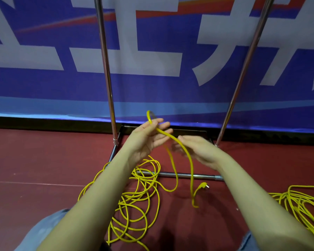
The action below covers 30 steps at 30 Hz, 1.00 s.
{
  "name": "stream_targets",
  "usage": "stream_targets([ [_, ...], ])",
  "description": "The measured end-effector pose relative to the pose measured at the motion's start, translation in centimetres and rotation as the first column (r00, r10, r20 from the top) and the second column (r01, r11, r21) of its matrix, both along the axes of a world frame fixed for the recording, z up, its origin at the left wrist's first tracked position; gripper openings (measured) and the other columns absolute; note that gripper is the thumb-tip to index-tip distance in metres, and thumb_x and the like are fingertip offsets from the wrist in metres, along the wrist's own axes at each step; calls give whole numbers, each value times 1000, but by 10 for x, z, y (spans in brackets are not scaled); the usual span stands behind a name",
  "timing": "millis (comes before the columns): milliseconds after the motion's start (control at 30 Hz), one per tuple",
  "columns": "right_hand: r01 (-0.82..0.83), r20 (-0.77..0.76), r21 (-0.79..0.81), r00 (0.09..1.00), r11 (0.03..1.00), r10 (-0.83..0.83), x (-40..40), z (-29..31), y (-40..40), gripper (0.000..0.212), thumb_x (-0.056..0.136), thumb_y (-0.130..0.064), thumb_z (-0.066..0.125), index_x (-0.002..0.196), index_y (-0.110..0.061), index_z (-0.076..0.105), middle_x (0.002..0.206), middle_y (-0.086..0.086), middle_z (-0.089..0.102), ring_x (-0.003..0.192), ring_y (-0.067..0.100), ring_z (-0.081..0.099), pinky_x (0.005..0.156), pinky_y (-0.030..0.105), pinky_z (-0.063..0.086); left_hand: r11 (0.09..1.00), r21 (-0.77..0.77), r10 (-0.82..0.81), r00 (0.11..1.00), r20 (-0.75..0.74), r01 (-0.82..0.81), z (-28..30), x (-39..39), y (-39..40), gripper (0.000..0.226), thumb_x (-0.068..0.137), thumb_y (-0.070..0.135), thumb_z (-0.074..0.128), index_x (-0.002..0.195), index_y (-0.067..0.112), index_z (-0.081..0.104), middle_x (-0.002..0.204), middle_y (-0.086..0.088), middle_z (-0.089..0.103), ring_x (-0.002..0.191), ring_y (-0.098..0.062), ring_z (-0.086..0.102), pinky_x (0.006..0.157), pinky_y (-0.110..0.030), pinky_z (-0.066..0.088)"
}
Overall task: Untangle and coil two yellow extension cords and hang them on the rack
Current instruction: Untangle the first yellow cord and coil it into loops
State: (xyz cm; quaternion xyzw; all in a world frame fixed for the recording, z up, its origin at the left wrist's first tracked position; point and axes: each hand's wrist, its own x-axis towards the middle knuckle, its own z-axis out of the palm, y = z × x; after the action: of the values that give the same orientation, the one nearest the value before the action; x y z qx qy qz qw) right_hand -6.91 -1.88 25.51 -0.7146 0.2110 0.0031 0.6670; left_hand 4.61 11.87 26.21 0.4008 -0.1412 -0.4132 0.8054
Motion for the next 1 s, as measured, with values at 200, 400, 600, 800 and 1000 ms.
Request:
stream_targets([
  [200,-78,174,262,984,962,33,-4,18,9,25,99,-18,36,82,-7,51,49,-3,46,40,6,41,48,20,45,987,-13,159,987,-22,-160,5,10,0,23,102,25,36,101,14,56,100,-9,68,85,-18,69,74,-29,57],
  [400,-51,464,652,815,756,-345,8,46,6,19,91,-25,41,79,-13,49,51,-6,33,42,7,28,45,18,31,910,370,-276,940,201,188,-17,-20,-7,33,90,-10,30,104,5,56,98,-11,63,80,-13,57,73,-20,41],
  [600,176,358,738,717,652,-598,17,35,-9,28,101,-20,35,81,-11,51,60,-1,55,57,12,51,62,25,43,939,295,-256,933,251,178,-18,-22,-1,19,95,3,45,89,6,63,64,1,62,59,-6,61,68,-17,49],
  [800,495,22,-292,859,818,-512,0,2,-30,37,88,-33,64,61,-9,54,49,2,54,49,16,48,45,21,36,941,338,-167,898,408,21,-11,-4,3,23,97,14,47,90,8,68,55,7,46,44,-3,33,47,-18,25],
  [1000,247,172,-257,963,934,-208,1,2,-17,38,98,-35,46,76,-14,69,80,7,69,78,17,62,77,29,46,915,390,-274,866,419,101,-9,-8,-2,21,94,12,53,82,7,70,55,4,52,47,-6,40,50,-18,31],
])
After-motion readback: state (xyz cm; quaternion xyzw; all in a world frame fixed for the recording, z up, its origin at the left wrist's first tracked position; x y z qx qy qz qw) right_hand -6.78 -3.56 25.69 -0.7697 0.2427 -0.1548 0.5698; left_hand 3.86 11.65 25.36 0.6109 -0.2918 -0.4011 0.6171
